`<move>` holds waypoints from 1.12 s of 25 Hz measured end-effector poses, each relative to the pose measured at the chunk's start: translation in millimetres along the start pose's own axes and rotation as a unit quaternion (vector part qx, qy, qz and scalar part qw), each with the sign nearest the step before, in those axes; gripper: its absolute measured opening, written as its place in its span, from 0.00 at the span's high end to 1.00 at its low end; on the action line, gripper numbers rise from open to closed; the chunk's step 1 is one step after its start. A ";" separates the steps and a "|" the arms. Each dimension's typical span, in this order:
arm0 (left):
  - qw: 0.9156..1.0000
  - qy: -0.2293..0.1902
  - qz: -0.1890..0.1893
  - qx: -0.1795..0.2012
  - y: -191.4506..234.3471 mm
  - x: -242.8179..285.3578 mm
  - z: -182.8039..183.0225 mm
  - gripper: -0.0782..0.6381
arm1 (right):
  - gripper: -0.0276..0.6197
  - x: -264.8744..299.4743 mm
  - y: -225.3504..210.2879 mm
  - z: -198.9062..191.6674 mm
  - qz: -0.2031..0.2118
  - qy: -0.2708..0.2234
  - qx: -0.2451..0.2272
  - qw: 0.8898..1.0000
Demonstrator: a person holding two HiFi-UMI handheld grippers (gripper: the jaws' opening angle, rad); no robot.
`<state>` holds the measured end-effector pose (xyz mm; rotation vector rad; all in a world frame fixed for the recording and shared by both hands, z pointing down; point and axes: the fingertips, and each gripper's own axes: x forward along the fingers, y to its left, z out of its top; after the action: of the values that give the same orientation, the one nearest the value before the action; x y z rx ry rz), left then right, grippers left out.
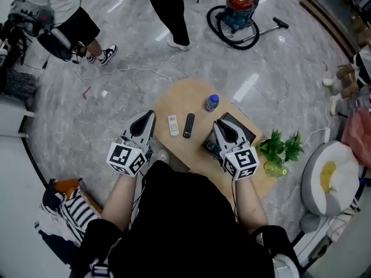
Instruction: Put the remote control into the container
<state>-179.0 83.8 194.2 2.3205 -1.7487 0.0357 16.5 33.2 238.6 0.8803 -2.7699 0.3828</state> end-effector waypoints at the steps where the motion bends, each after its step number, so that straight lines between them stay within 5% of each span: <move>1: 1.000 0.000 0.005 -0.002 1.4 -2.2 -2.3 0.88 | 0.89 4.5 2.5 -3.8 0.000 0.006 -0.004 1.000; 7: 1.000 0.005 0.003 -0.004 23.3 -3.7 -14.1 0.88 | 0.89 49.3 28.1 -23.9 0.009 0.047 -0.019 0.999; 15: 0.997 0.045 -0.061 0.015 64.0 13.1 -34.2 0.88 | 0.88 114.0 57.4 -76.4 -0.016 0.132 -0.013 0.991; 28: 0.986 0.099 -0.133 0.016 124.7 32.1 -67.0 0.88 | 0.65 205.9 73.4 -203.8 -0.052 0.268 0.052 0.961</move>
<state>-280.3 34.8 286.0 2.4569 -1.3448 0.2411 -166.9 43.7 474.2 0.7972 -2.2138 0.6446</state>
